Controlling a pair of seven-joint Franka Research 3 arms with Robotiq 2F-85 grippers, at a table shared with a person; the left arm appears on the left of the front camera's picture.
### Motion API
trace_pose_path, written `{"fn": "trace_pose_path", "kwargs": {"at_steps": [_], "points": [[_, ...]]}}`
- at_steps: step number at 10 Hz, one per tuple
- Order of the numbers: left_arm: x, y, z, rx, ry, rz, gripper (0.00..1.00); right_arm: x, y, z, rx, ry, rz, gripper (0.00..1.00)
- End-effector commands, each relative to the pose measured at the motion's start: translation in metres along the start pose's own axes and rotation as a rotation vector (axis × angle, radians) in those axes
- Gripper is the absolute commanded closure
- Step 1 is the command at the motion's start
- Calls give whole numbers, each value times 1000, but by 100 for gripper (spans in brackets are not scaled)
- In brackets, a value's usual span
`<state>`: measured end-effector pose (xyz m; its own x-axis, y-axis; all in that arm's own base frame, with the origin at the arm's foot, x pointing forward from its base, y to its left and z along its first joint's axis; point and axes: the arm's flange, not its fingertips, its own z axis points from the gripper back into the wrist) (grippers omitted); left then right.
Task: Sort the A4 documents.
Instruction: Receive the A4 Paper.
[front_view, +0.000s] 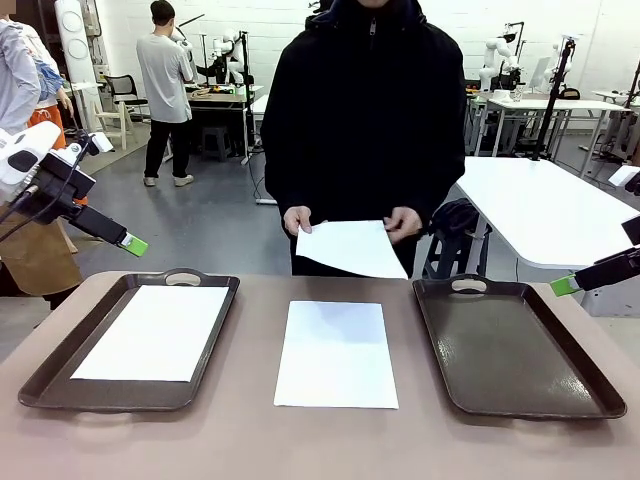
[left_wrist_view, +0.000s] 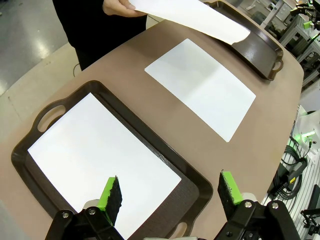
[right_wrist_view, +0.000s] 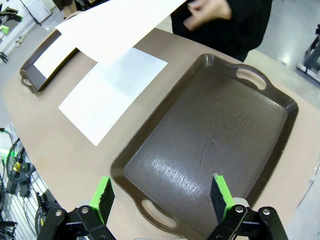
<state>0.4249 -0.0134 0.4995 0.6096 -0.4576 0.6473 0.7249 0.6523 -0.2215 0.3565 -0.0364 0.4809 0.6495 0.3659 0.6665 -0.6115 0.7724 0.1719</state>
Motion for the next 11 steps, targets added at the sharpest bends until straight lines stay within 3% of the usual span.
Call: {"fn": "trace_pose_path", "kwargs": {"at_steps": [1,11], "points": [[0,0,1,1,-2,-1,0,-1,-1,-2,17,-8,-2,0],[0,0,1,1,-2,-1,0,-1,-1,-2,17,-8,-2,0]]}}
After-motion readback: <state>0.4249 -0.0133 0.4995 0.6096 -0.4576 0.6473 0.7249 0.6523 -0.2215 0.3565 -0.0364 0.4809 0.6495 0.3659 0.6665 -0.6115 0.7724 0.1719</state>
